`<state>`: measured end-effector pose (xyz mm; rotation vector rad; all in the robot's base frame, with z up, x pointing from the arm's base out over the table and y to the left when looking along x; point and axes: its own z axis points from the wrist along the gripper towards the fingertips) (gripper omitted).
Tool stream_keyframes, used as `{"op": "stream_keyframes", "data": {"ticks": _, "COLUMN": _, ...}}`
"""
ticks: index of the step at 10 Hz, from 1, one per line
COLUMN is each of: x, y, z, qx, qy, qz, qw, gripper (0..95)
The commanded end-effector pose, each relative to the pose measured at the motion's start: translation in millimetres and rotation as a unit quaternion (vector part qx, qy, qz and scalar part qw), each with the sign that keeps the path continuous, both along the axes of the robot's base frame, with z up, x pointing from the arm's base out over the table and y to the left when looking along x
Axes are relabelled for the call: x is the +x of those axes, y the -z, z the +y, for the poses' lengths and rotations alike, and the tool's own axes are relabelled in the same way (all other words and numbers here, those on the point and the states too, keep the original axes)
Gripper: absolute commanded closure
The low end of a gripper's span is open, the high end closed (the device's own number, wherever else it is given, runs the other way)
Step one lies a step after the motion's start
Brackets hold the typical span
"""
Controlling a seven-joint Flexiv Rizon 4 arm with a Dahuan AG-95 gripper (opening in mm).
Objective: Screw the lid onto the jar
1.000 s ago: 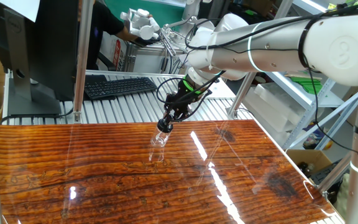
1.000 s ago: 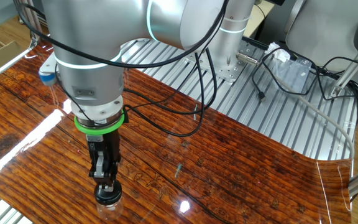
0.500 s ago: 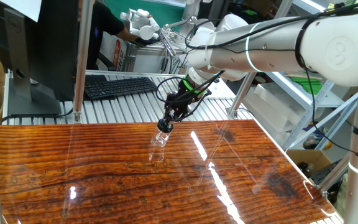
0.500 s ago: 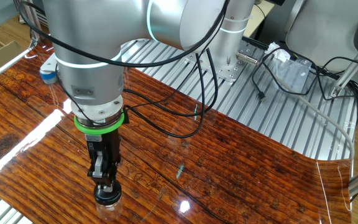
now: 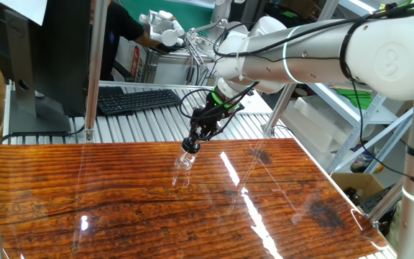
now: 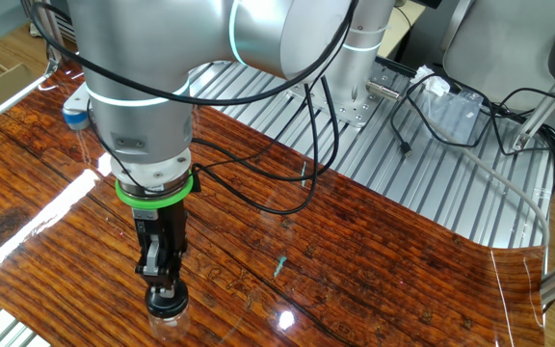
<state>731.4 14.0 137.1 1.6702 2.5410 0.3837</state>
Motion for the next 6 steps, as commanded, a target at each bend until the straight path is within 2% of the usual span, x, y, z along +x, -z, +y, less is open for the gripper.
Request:
{"op": "stream_keyframes", "data": {"ticks": 1, "x": 0.2, "y": 0.6, "z": 0.5, "qx": 0.000, "qy": -0.003, "qz": 0.000, "qw": 1.0000, "gripper": 95.0}}
{"op": "stream_keyframes", "data": {"ticks": 6, "x": 0.1, "y": -0.2, "z": 0.4, "qx": 0.006, "qy": -0.002, "qz": 0.000, "qw": 1.0000, "gripper": 95.0}}
